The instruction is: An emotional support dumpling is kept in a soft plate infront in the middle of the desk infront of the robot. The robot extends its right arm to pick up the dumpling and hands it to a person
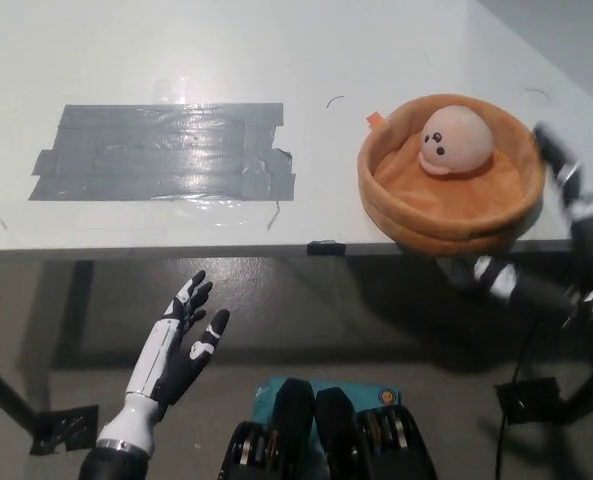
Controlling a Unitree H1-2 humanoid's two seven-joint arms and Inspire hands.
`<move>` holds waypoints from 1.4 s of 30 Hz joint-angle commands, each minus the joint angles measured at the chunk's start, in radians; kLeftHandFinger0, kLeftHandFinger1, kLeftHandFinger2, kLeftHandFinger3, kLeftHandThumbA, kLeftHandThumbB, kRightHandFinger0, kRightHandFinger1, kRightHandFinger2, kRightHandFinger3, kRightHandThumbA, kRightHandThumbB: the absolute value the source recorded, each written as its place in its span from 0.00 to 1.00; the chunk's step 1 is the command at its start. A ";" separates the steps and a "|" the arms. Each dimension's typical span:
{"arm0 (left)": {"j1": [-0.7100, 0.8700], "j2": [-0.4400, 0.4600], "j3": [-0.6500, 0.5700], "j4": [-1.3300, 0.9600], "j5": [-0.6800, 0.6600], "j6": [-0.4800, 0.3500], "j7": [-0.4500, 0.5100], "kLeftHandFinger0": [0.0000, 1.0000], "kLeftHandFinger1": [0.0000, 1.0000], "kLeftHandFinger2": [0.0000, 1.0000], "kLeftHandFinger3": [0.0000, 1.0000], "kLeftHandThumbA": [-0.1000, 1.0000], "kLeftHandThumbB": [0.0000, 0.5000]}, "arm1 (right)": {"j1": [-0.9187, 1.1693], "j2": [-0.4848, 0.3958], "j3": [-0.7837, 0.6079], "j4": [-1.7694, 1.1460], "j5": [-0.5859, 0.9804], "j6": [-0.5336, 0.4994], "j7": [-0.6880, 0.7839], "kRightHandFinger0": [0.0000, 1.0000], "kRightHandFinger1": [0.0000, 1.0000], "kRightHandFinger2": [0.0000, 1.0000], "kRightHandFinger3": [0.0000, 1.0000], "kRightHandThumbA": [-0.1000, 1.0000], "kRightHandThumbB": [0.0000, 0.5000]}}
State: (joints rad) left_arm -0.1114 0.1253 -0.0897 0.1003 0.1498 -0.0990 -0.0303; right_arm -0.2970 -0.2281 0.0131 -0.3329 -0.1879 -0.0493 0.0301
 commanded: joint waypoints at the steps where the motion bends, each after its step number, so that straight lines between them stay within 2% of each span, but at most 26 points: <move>1: 0.008 0.010 0.004 -0.045 0.020 -0.050 0.011 1.00 1.00 1.00 1.00 0.82 0.00 | -0.311 -0.163 -0.022 -0.100 -0.045 0.352 0.160 1.00 1.00 1.00 1.00 0.91 0.49; 2: 0.010 0.009 0.005 -0.049 0.018 -0.043 0.010 1.00 1.00 1.00 1.00 0.82 0.00 | -0.386 -0.199 0.006 -0.032 -0.055 0.386 0.200 1.00 1.00 1.00 1.00 0.93 0.51; 5: 0.019 0.011 0.007 -0.050 0.019 -0.056 0.013 1.00 1.00 1.00 1.00 0.83 0.00 | -0.516 -0.235 0.071 0.122 -0.069 0.426 0.259 1.00 1.00 1.00 1.00 0.82 0.50; 7: 0.013 0.012 0.007 -0.048 0.020 -0.058 0.013 1.00 1.00 1.00 1.00 0.83 0.00 | -0.582 -0.251 0.122 0.230 -0.121 0.414 0.277 1.00 1.00 1.00 1.00 0.82 0.49; 9: 0.007 0.011 0.007 -0.048 0.019 -0.057 0.012 1.00 1.00 1.00 1.00 0.83 0.01 | -0.652 -0.244 0.165 0.369 -0.144 0.395 0.283 1.00 1.00 1.00 1.00 0.79 0.50; 12: 0.002 0.011 0.009 -0.054 0.020 -0.039 0.011 1.00 1.00 1.00 1.00 0.85 0.02 | -0.737 -0.232 0.235 0.547 -0.192 0.381 0.284 1.00 1.00 1.00 1.00 0.81 0.55; 15: -0.003 0.014 0.014 -0.054 0.016 -0.041 0.011 1.00 1.00 1.00 1.00 0.86 0.03 | -0.823 -0.208 0.314 0.751 -0.232 0.341 0.294 1.00 1.00 1.00 1.00 0.82 0.53; 17: -0.002 0.013 0.013 -0.058 0.012 -0.035 0.008 1.00 1.00 1.00 1.00 0.86 0.01 | -0.840 -0.204 0.345 0.797 -0.245 0.337 0.296 1.00 1.00 1.00 1.00 0.81 0.51; 20: -0.004 0.014 0.016 -0.063 0.007 -0.032 0.005 1.00 1.00 1.00 1.00 0.86 0.00 | -0.870 -0.189 0.386 0.888 -0.249 0.331 0.291 1.00 1.00 1.00 1.00 0.81 0.56; 23: -0.004 0.018 0.018 -0.070 0.009 -0.028 0.003 1.00 1.00 1.00 1.00 0.86 0.00 | -0.892 -0.171 0.433 0.979 -0.257 0.322 0.300 1.00 1.00 1.00 1.00 0.80 0.53; 28: -0.012 0.019 0.016 -0.061 0.017 -0.032 0.004 1.00 1.00 1.00 1.00 0.87 0.00 | -0.878 -0.139 0.460 1.082 -0.268 0.299 0.266 1.00 1.00 1.00 1.00 0.79 0.59; 31: -0.006 0.022 0.019 -0.064 0.012 -0.031 0.001 1.00 1.00 1.00 1.00 0.88 0.01 | -0.870 -0.130 0.494 1.101 -0.299 0.313 0.277 1.00 1.00 1.00 1.00 0.84 0.62; 39: -0.004 0.020 0.019 -0.062 -0.001 -0.027 -0.006 1.00 1.00 1.00 1.00 0.84 0.00 | -0.851 -0.154 0.525 1.071 -0.331 0.336 0.321 1.00 1.00 1.00 1.00 0.83 0.61; 42: -0.002 0.020 0.020 -0.060 -0.003 -0.028 -0.006 1.00 1.00 1.00 1.00 0.84 0.00 | -0.842 -0.157 0.517 1.053 -0.327 0.336 0.341 1.00 1.00 1.00 1.00 0.87 0.68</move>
State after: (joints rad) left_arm -0.1029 0.1339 -0.0774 0.0700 0.1509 -0.0982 -0.0309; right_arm -1.1015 -0.3559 0.5368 0.7572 -0.4872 0.2741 0.3356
